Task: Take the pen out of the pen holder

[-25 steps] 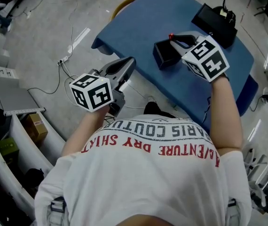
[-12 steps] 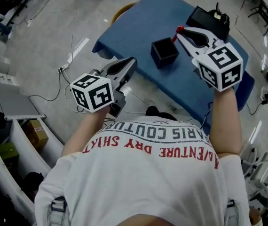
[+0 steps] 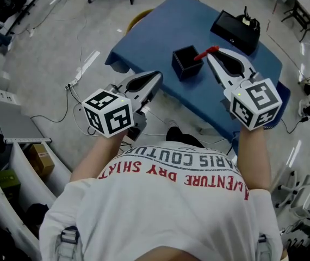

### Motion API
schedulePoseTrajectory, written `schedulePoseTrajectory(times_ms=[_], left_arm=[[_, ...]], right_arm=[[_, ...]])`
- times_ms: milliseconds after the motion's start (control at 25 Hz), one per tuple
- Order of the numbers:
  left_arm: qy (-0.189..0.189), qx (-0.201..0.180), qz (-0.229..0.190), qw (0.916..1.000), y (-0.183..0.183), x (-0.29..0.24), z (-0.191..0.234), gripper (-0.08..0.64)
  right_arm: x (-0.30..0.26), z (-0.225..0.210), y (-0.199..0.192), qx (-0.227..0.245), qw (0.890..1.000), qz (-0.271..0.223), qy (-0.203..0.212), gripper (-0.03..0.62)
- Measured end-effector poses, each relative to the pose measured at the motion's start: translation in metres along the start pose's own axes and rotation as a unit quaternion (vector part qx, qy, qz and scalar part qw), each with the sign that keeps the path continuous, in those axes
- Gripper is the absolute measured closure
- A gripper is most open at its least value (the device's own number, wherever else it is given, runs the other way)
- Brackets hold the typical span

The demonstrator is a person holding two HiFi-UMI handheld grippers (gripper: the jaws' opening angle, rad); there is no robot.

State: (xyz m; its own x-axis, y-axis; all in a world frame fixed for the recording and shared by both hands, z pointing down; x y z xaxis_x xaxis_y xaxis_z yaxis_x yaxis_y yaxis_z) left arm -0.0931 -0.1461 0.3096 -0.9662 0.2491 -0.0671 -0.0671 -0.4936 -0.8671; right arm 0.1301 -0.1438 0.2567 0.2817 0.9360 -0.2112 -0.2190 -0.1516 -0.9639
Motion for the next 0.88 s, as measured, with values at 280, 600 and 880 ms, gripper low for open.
schedulePoseTrajectory(times_ms=[280, 600, 880], left_arm=[[-0.016, 0.001, 0.005, 0.9999, -0.010, 0.000, -0.006, 0.528], [-0.026, 0.012, 0.024, 0.9993, -0.031, -0.006, -0.003, 0.528], [-0.026, 0.016, 0.027, 0.9992, -0.036, -0.006, 0.001, 0.528]], right_arm=[[0.026, 0.018, -0.037, -0.036, 0.999, -0.008, 0.003, 0.538], [0.045, 0.030, -0.063, -0.081, 0.997, 0.004, 0.016, 0.537], [0.050, 0.033, -0.077, -0.115, 0.993, -0.004, 0.014, 0.538]])
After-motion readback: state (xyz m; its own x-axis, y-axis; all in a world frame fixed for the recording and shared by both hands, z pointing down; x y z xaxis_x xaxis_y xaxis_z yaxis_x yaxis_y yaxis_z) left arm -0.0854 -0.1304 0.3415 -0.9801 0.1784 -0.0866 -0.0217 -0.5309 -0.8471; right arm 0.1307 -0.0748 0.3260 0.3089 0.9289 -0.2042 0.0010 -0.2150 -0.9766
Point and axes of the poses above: the fingertips, and each gripper's own axes: x backward along the fingers, z to its left, y out of its top, the point moved 7 cm from there along x, backward along the fingers, and after that the axes turned 15 degrees about -y, right-handed, at the moved point
